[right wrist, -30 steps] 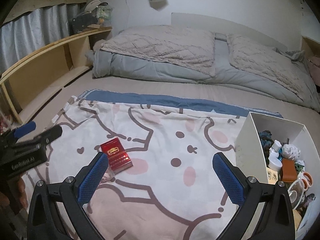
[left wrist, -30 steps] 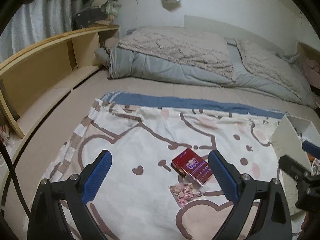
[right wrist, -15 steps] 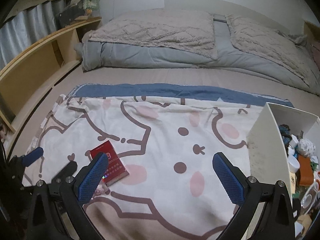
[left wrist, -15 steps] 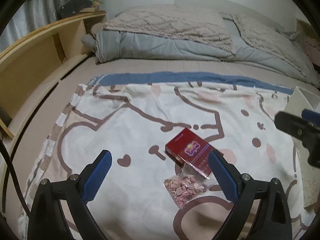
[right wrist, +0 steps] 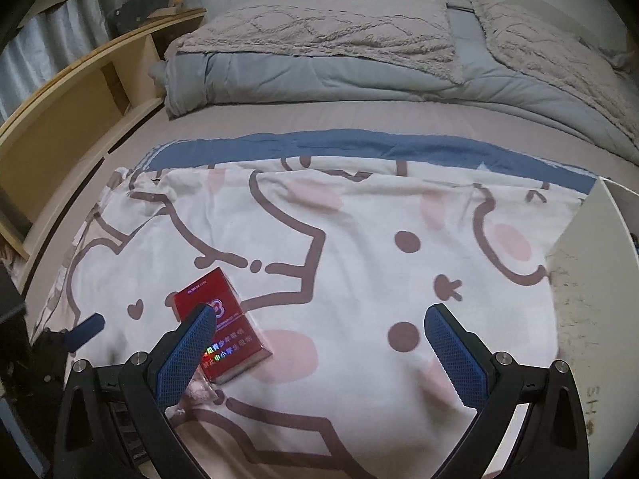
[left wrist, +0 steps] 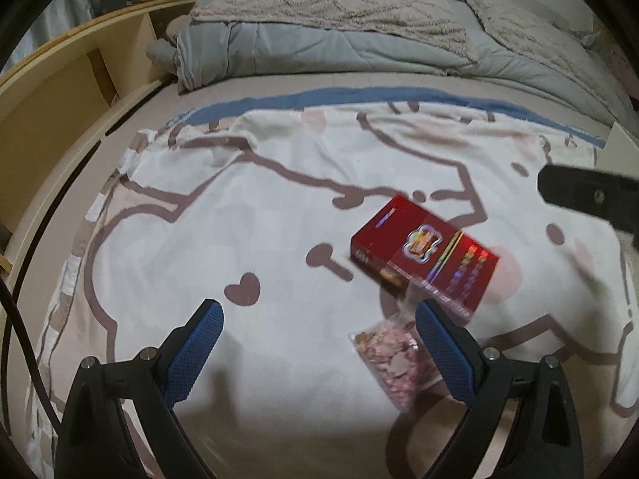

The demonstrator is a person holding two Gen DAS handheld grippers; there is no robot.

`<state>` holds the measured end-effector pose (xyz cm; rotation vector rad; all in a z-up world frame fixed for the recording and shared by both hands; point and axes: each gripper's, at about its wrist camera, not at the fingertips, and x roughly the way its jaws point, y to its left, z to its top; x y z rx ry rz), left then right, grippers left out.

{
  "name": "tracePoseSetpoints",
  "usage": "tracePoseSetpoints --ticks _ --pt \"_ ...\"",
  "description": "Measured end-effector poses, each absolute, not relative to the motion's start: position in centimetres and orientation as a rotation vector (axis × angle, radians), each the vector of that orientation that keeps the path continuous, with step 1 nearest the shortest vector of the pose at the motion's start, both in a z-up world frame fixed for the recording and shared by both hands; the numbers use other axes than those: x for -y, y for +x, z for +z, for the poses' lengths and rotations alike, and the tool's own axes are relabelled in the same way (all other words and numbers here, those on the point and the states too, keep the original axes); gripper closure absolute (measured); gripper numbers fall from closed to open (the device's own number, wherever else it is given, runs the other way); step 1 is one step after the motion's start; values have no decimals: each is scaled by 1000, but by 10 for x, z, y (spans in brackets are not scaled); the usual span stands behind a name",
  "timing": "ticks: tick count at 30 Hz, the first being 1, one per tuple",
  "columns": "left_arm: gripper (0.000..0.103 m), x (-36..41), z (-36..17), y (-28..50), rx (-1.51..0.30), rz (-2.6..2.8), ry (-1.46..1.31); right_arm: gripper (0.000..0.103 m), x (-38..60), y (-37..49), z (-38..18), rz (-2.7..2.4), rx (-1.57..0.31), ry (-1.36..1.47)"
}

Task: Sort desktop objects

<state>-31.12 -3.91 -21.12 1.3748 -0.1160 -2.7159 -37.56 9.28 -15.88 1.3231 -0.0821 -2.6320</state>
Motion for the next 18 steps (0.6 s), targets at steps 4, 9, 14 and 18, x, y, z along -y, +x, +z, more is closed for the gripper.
tracePoseSetpoints --ticks 4,9,14,18 --pt "5 44 -221 -313 95 -2724 1412 0 -82 -381 -165 -2610 45 1359" --pt "5 45 -225 -310 114 -2760 1416 0 -73 -386 -178 -2531 99 1421" --pt "5 59 -230 -302 -20 -2768 1447 0 -59 -389 -188 -2485 111 1459" --pt "5 69 -235 -294 -165 -2752 1462 0 -49 -393 -190 -2496 79 1463"
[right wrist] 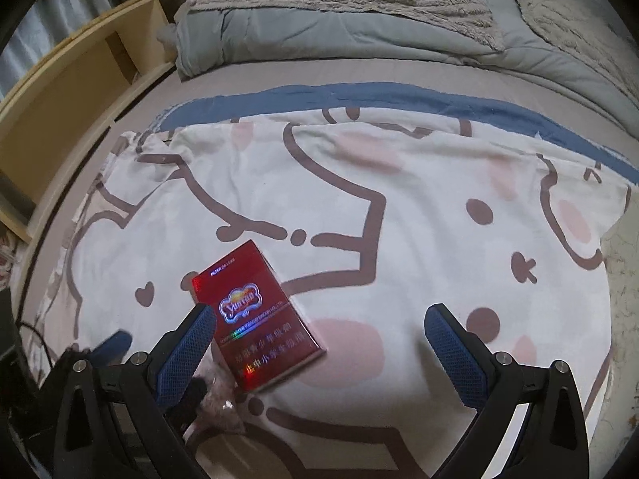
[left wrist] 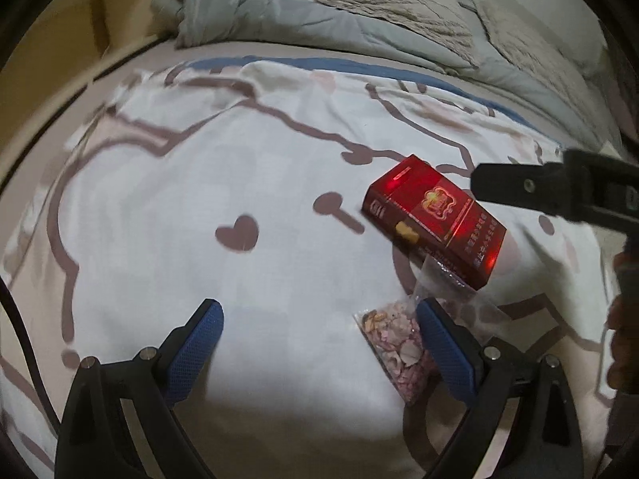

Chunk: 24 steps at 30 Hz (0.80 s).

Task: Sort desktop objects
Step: 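Close the right gripper on the red box and lift it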

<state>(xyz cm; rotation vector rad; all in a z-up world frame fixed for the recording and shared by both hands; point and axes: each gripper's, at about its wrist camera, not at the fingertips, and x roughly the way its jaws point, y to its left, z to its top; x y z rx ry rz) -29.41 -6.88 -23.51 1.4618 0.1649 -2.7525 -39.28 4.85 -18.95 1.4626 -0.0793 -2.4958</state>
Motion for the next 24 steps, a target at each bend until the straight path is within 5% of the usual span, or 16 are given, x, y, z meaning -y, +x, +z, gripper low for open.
tracePoseSetpoints --ticks 24 --pt "0 66 -245 -282 -156 -2802 1379 0 -10 -436 -228 -2538 -74 1547"
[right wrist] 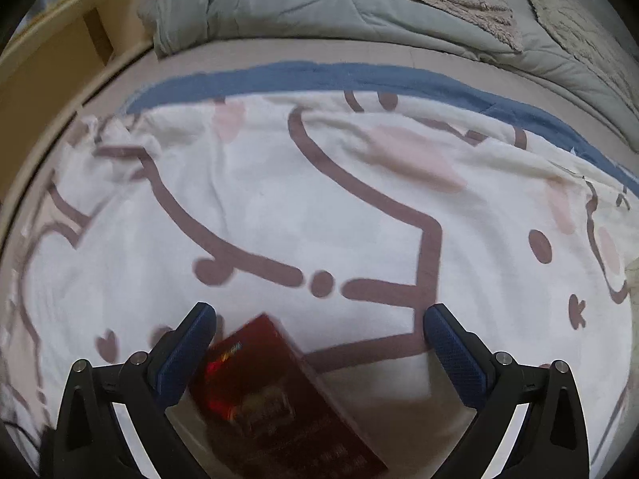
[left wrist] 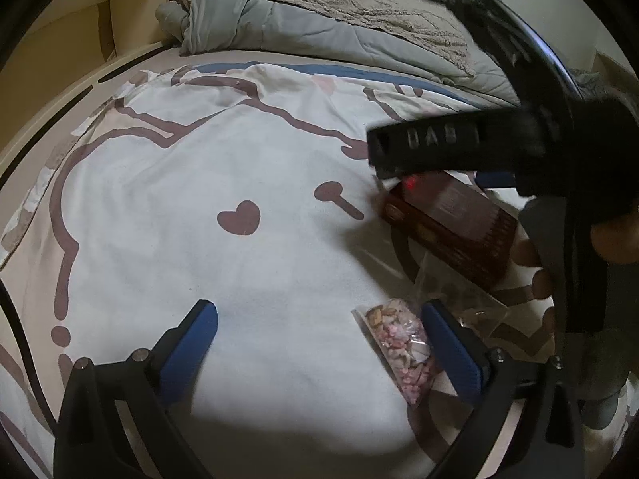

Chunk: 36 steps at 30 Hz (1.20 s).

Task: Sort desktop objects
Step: 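Close the right gripper on the red box and lift it, then adjust the red box in the right gripper while the left gripper approaches the candy bag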

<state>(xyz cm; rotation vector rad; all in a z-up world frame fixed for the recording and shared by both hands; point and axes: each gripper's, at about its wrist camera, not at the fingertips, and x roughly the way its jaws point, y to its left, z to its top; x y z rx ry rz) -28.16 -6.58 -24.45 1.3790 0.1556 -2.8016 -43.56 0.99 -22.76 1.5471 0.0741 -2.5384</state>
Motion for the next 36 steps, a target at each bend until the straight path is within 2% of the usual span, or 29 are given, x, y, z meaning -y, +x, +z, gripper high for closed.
tracePoseSetpoints --ticks 4,10,18,24,32,36 --pt "0 66 -246 -282 -158 -2803 1379 0 -12 -422 -230 -2528 -151 1520" --pt "0 68 -247 -280 -184 -2817 1373 0 -38 -394 -229 -2507 -163 1528" --pt "0 70 -246 -279 -207 -2825 1371 0 -92 -358 -227 -2567 -97 1520" --pt "0 69 -246 -279 -197 -2824 1369 0 -112 -322 -207 -2684 -85 1325" --pt "0 67 -246 -279 -175 -2819 1366 0 -141 -267 -196 -2754 303 1335" --pt "0 67 -247 -279 -173 -2818 1366 0 -134 -242 -207 -2774 155 1418"
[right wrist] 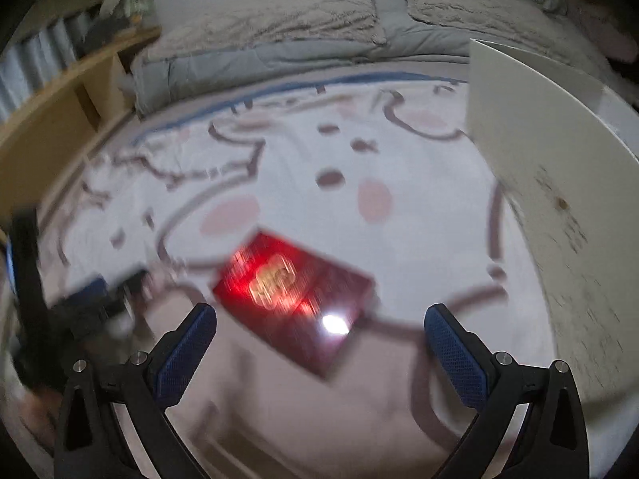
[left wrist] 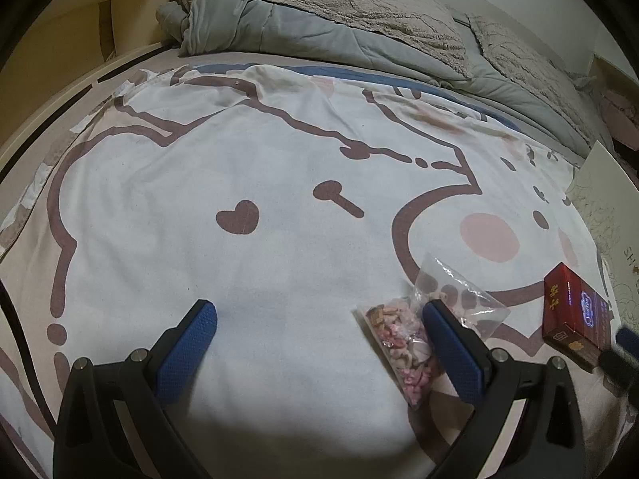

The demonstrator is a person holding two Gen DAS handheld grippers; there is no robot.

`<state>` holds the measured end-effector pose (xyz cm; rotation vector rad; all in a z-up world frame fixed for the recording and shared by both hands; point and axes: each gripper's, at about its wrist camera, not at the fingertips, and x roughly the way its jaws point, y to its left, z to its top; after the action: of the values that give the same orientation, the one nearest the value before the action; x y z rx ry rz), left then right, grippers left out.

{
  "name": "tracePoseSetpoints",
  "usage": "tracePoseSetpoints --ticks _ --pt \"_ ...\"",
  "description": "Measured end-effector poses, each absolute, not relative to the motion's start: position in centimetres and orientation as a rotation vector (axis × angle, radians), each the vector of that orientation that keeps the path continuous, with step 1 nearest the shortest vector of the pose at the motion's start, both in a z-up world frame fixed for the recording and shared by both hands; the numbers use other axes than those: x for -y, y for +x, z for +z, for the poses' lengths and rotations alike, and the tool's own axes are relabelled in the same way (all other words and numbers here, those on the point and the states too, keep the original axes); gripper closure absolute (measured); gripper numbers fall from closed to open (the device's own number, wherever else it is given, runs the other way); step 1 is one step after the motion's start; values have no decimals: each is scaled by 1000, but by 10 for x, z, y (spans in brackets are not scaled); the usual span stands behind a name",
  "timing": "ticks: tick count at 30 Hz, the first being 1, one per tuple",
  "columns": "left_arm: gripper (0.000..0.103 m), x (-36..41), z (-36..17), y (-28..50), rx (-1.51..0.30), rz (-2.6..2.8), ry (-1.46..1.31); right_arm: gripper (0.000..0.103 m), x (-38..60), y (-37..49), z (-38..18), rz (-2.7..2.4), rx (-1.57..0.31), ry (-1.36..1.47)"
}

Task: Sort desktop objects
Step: 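Adjust the red box in the right gripper while the left gripper approaches the candy bag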

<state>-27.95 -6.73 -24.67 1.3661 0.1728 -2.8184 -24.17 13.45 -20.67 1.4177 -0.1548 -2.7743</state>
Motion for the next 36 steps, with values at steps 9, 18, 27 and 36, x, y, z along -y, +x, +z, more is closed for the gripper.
tracePoseSetpoints --ticks 9,18,27,36 --pt "0 66 -247 -280 -163 -2816 1366 0 -152 -242 -217 -2926 -179 1549" --pt "0 66 -247 -279 -163 -2818 1364 0 -137 -242 -198 -2821 -118 1407" --pt "0 72 -245 -277 -226 -2847 1352 0 -112 -271 -218 -2793 -1 1480" --pt "0 72 -233 -272 -298 -2946 1327 0 -115 -292 -236 -2799 23 1546"
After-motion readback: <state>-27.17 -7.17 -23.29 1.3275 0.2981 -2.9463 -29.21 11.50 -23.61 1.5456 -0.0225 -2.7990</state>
